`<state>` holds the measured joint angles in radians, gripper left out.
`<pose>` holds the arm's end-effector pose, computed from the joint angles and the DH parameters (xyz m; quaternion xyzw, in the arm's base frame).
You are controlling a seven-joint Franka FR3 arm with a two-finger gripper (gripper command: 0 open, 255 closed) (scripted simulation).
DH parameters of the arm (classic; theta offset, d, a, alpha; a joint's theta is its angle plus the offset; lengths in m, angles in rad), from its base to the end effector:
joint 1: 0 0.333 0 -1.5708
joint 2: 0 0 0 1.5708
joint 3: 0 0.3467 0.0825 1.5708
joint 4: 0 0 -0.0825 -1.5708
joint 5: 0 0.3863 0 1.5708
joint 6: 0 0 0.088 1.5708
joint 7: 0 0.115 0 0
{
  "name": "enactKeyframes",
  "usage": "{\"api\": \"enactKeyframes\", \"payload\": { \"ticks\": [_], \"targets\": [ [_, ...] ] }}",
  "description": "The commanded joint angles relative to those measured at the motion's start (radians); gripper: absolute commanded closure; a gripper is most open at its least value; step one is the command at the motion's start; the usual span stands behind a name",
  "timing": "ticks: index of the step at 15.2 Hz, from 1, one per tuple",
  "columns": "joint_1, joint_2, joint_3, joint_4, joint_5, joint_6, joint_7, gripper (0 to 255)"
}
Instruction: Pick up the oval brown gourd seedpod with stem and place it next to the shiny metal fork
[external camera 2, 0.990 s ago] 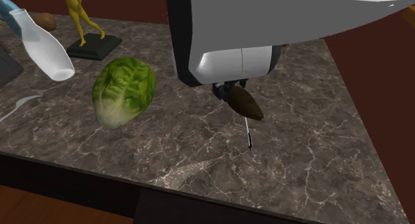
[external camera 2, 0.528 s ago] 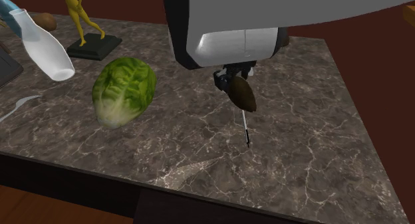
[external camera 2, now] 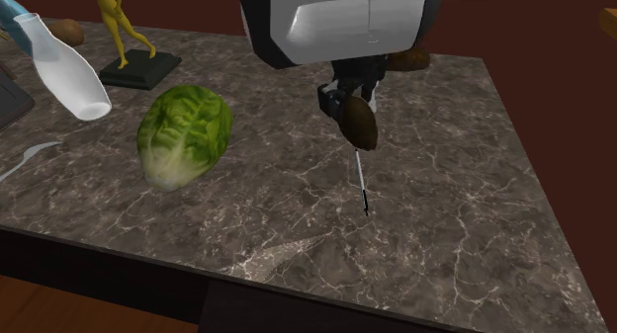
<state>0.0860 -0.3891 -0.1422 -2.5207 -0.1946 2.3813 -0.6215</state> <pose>0.4292 -0.0294 0.4582 0.9321 0.3369 0.1011 0.0864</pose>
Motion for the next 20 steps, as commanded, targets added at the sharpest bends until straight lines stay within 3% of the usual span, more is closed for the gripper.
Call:
{"api": "enactKeyframes", "payload": {
  "ticks": [1,8,20],
  "targets": [
    [0.002,-0.011,0.001,0.020,0.004,-0.031,-0.004,255],
    [0.006,-0.044,0.006,0.085,0.014,-0.128,-0.015,255],
    [0.113,-0.082,0.254,0.064,0.056,-0.186,0.301,255]
  ]
}}
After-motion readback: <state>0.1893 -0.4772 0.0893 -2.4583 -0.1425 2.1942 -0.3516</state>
